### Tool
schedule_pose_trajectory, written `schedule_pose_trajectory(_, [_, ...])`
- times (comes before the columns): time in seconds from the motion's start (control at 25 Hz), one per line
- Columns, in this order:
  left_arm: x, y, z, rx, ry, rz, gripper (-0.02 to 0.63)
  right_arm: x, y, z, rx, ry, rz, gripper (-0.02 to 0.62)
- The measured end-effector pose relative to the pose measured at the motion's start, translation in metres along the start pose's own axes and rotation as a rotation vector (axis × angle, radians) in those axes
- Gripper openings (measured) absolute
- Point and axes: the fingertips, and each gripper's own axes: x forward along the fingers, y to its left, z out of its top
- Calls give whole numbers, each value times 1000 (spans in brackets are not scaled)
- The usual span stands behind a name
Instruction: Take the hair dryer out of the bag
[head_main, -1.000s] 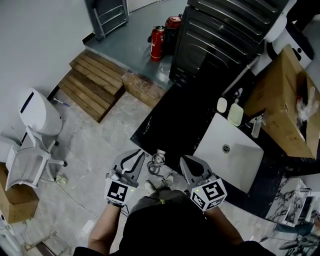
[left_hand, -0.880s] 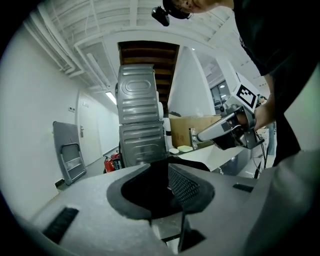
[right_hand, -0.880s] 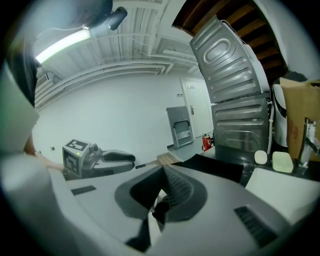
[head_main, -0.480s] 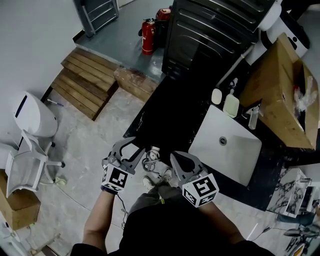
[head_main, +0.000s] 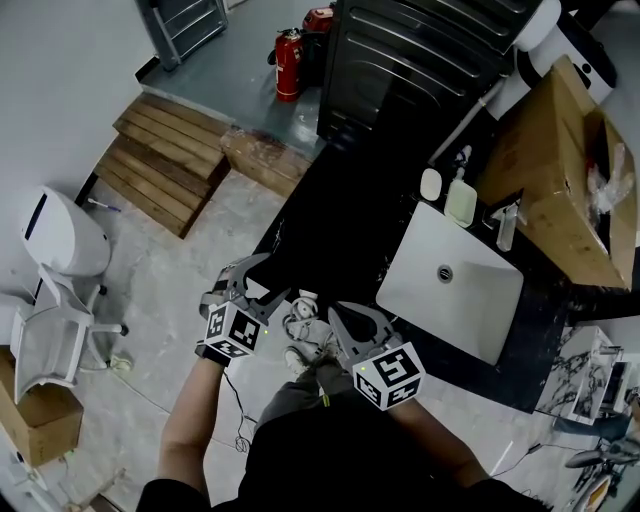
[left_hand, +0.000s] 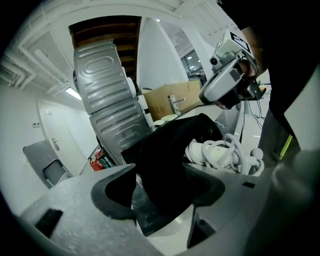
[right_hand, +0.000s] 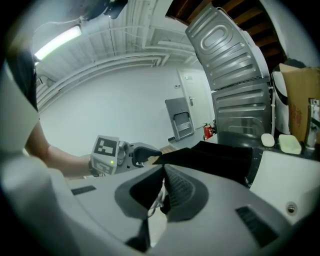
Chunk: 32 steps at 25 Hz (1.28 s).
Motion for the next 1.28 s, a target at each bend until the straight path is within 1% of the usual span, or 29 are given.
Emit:
schedule_pose_trajectory(0.16, [12,7,-4,-29,4,-15,276,6,3,-6,16,9,5,14])
schedule_pose_trajectory(0.28, [21,9,-6,-28,5,-26,275,10,4,-11,29,18,5,15])
schedule_pose_trajectory(0.32, [22,11,-4,-28,-3,-21,251,11,4,-13,35,22,4,15])
schedule_pose_trajectory(0.36, [22,14,-2,-31,-12,-13,162,13,4,-14,42,25,3,17])
schedule_pose_trajectory(0.4, [23,17,0,-34,-19,-7,108,15,4,-16,48,30,2,22])
schedule_pose_trajectory(0.48, [23,21,4,-36,-22,-4,68,19,5,-19,49,42,-2,43])
schedule_pose_trajectory(0.56, [23,23,8,-34,-21,-3,51,23,5,-23,44,53,-7,62])
schedule_pose_trajectory(0.72, [21,25,18,-23,-33,5,38,31,8,-29,40,71,-15,94])
schedule_pose_trajectory(0.84, [18,26,26,-15,-52,11,34,41,8,-34,40,91,-36,141])
schedule_pose_trajectory(1.0, [12,27,38,14,-85,27,32,55,0,-40,17,126,-116,219])
schedule_pose_trajectory(1.28, [0,26,46,21,-129,53,29,73,-14,-41,62,137,-244,276])
